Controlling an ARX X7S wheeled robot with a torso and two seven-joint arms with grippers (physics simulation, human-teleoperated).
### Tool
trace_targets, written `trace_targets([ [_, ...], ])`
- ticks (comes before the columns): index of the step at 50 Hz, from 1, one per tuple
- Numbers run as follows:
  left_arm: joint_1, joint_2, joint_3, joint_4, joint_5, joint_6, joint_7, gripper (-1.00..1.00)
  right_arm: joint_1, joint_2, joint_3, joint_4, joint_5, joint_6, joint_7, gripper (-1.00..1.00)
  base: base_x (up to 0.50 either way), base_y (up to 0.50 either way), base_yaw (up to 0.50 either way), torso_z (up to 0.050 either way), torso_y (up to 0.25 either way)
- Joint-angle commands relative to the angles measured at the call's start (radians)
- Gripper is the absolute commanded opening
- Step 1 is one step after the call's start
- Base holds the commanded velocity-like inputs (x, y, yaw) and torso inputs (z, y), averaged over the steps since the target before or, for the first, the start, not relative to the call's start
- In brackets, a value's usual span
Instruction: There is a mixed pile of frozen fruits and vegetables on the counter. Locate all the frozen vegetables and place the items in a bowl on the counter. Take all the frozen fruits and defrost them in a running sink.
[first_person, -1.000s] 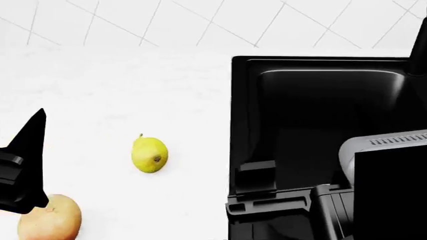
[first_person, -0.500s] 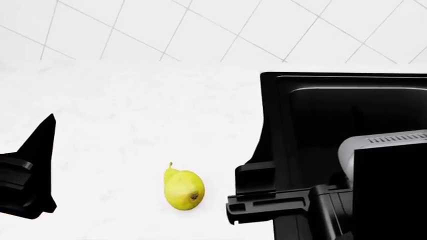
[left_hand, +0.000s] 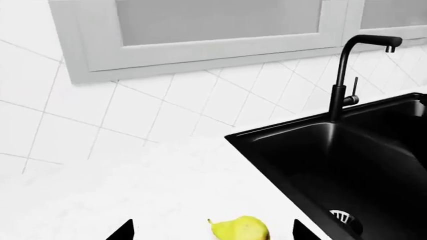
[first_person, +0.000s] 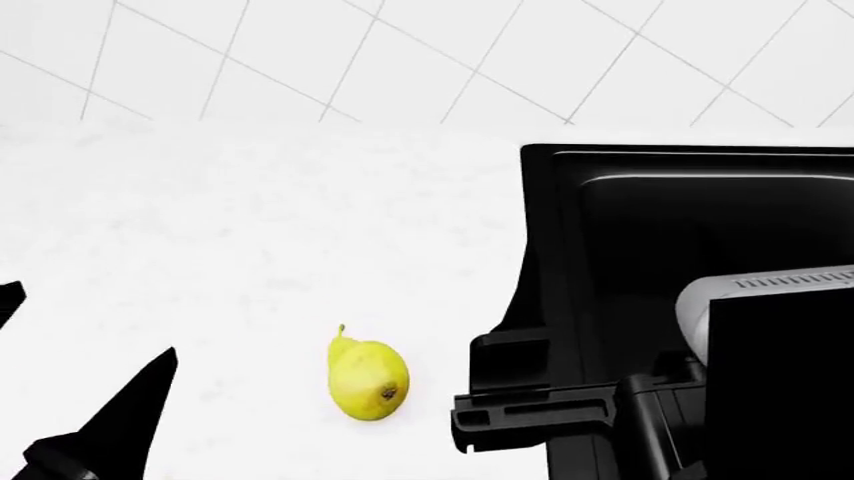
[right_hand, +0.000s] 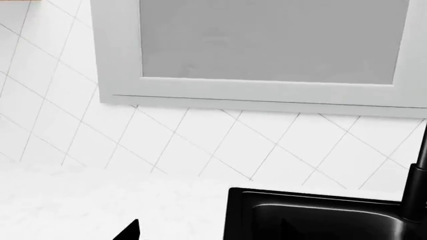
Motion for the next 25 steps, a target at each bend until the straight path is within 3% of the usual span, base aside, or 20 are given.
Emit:
trace_targets([
  [1,0.018,-0.019,0.003,0.035,-0.056,0.004,0.005,1.00,-0.008,-0.004,-0.001,0.005,-0.003,-0.006,-0.002,1.00,0.00,0.00,0.00,0.000,0.000],
  [25,0.162,0.013,0.015,0.029,0.067,-0.028,0.038,1.00,-0.018,-0.004,-0.003,0.002,-0.008,-0.016,-0.006,1.00,0.00,0.00,0.00,0.000,0.000],
])
